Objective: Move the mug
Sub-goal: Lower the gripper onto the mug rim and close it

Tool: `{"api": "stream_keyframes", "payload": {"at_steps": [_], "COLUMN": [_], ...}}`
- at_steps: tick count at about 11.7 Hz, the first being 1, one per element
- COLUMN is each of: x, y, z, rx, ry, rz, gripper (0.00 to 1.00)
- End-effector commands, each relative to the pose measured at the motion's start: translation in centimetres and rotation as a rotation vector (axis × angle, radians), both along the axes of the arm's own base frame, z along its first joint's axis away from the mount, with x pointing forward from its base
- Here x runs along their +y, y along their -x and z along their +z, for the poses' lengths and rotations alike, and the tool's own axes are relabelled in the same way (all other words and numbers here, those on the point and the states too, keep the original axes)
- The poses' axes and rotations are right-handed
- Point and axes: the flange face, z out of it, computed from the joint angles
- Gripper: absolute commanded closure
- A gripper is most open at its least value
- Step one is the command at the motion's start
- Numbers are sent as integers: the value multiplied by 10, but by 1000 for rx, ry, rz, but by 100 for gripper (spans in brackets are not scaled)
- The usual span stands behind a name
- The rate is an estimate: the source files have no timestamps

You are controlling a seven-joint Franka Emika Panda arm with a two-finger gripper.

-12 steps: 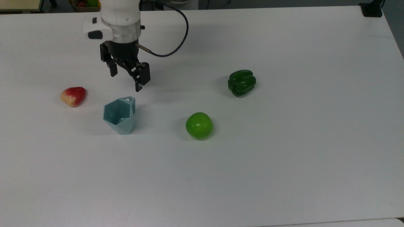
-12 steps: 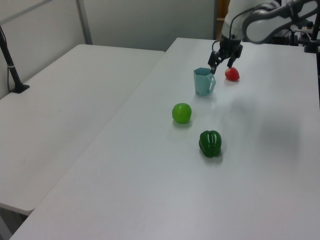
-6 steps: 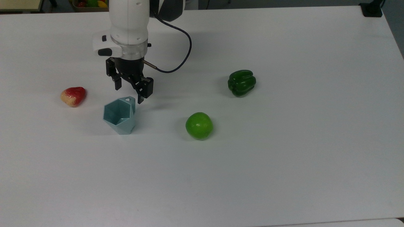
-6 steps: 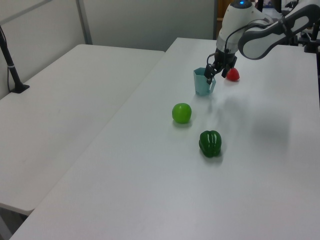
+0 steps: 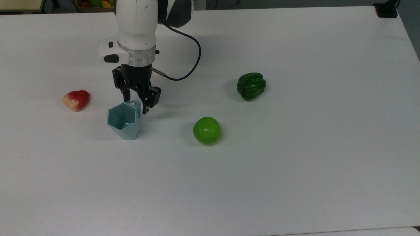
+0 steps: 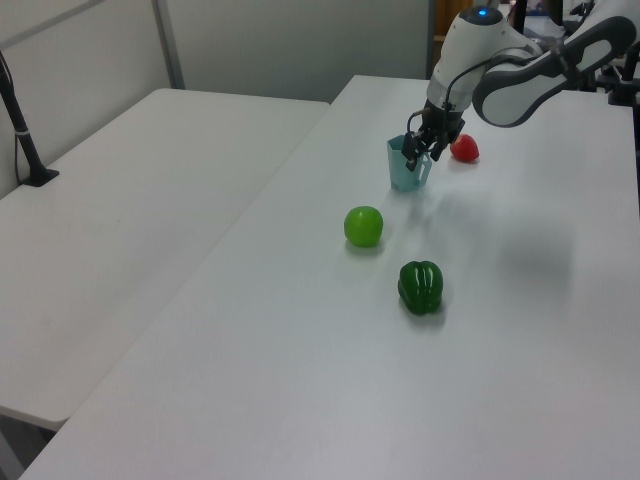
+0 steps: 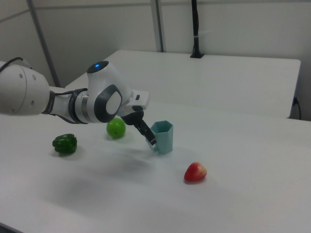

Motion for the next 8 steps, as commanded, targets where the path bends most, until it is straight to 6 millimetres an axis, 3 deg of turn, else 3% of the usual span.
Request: {"api": "stream_keyframes", "payload": {"at_steps": [1, 4, 8], "x": [3, 3, 3], "y": [-4, -4, -4], "z": [-5, -9, -8], "rx": [-16, -9, -11], "ry": [13, 27, 27], "rz": [-4, 8, 8], "gripper": [37, 44, 72]}}
